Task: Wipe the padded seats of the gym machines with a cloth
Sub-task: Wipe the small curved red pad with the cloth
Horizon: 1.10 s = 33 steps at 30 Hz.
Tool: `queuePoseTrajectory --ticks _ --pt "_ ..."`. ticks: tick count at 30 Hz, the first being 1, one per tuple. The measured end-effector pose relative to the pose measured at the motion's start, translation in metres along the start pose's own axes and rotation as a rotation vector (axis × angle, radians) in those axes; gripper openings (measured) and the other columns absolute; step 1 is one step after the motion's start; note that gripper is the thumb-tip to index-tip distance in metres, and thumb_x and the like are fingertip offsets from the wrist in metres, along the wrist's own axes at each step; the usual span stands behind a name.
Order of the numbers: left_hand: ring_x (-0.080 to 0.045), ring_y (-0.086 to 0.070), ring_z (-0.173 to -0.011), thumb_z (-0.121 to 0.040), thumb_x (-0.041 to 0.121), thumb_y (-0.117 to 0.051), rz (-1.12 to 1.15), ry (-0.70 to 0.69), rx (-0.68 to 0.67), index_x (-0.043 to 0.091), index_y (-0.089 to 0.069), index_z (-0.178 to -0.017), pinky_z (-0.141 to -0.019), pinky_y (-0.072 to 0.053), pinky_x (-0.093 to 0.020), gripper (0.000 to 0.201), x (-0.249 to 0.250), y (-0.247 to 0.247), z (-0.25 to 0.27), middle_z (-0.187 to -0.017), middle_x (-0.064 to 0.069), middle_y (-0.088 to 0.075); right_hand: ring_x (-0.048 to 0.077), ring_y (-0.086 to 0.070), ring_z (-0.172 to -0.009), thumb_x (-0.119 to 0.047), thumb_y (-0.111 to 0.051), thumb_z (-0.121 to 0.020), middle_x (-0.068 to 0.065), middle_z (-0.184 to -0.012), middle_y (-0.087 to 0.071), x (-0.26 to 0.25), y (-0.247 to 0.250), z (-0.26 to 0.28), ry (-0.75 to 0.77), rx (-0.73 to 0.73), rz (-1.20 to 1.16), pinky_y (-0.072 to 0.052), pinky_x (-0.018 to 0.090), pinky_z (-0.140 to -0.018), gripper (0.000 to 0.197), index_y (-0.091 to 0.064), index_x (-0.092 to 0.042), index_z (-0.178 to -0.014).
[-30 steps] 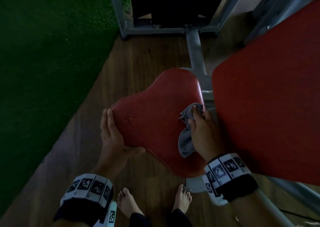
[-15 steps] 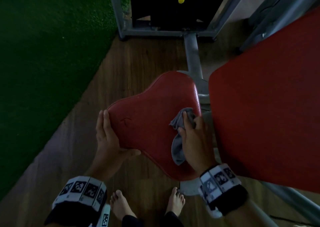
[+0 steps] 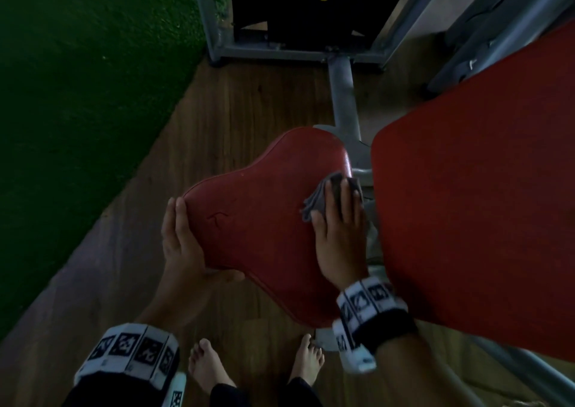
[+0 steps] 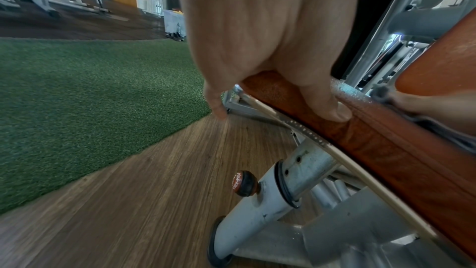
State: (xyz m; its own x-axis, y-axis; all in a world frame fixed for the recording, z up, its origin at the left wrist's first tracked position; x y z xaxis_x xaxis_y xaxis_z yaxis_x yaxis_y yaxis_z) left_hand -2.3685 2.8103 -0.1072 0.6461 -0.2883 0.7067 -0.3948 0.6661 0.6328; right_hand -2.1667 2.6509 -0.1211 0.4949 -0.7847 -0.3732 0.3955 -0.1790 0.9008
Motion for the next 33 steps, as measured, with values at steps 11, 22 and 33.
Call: queuePoseTrajectory --ticks 11,22,33 --pt "-0.001 0.015 -0.139 -0.037 0.052 -0.086 0.003 -0.019 -0.008 0.041 0.028 -0.143 -0.11 -0.01 -0.044 0.156 -0.002 -0.001 0.001 -0.155 0.014 0.023 0.033 -0.049 -0.124 -0.045 -0.034 -0.1 0.011 -0.141 -0.044 -0.003 0.006 -0.13 -0.426 0.009 -0.319 -0.04 0.055 -0.101 0.05 -0.03 -0.029 -0.147" --pt "-0.011 0.014 -0.143 -0.042 0.051 -0.087 0.046 -0.03 -0.018 0.042 0.029 -0.143 -0.11 -0.013 -0.049 0.154 -0.002 -0.002 0.003 -0.15 0.021 0.03 0.031 -0.052 -0.124 -0.039 -0.036 -0.101 0.01 -0.137 -0.051 0.007 0.005 -0.136 -0.437 0.036 -0.362 -0.039 0.052 -0.104 0.048 -0.035 -0.022 -0.146" --pt "-0.004 0.016 -0.141 -0.045 0.041 -0.093 0.071 -0.021 -0.037 0.047 0.031 -0.14 -0.112 -0.013 -0.046 0.156 -0.003 0.0 0.005 -0.148 0.026 0.032 0.02 -0.057 -0.111 -0.038 -0.037 -0.102 0.007 -0.114 -0.057 0.011 0.012 -0.121 -0.324 -0.006 -0.185 -0.042 0.036 -0.092 0.044 -0.041 -0.016 -0.139"
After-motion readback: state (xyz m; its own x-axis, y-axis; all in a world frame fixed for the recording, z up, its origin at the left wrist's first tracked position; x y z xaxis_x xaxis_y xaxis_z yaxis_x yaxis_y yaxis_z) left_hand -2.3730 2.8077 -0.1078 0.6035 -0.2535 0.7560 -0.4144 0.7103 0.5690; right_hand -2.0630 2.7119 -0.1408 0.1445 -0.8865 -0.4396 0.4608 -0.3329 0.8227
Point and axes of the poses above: each hand's wrist, its own z-axis away from the middle knuckle, its own y-axis out of the back of the hand, x = y × z, the point moved 3 cm from there along -z, towards the middle knuckle
